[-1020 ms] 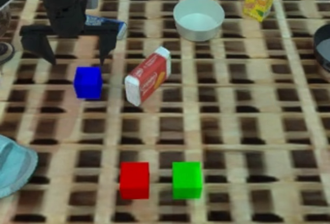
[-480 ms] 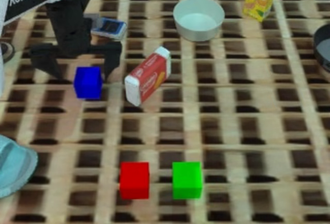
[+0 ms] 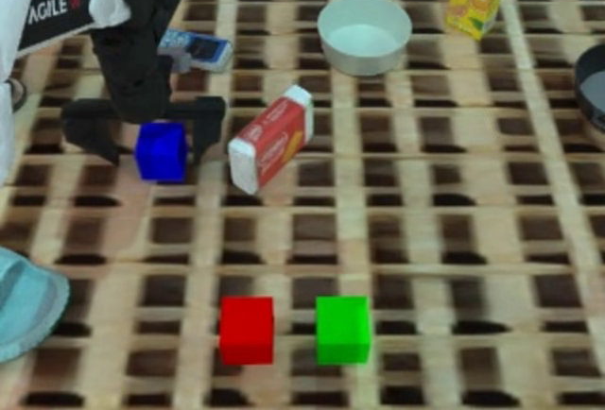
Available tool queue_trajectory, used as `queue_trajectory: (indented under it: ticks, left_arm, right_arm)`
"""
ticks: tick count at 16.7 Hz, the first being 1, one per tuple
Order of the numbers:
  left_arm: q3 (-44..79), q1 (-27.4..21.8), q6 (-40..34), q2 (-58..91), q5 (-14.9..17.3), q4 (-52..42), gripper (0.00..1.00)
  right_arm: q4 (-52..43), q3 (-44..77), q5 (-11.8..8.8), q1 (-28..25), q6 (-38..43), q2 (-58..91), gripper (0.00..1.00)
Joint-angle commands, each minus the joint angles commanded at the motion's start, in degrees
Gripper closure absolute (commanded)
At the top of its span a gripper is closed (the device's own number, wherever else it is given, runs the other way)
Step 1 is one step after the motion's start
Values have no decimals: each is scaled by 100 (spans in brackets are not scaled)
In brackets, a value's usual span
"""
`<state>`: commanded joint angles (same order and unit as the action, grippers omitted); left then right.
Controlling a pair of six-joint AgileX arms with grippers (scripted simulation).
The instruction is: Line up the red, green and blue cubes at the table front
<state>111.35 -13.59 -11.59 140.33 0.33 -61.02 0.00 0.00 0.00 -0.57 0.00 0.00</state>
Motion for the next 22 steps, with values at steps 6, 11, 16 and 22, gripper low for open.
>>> queue_trajectory:
  ticks: [6, 11, 16, 22]
  left_arm:
    - [0, 0, 0, 0, 0, 0, 53]
    - [0, 0, 0, 0, 0, 0, 90]
    - [0, 0, 0, 0, 0, 0, 100]
    - [24, 3, 7, -23, -1, -28, 100]
  right_arm:
    - [0, 0, 0, 0, 0, 0, 0]
    - [0, 0, 0, 0, 0, 0, 0]
    - [0, 0, 0, 0, 0, 0, 0]
    - [0, 0, 0, 0, 0, 0, 0]
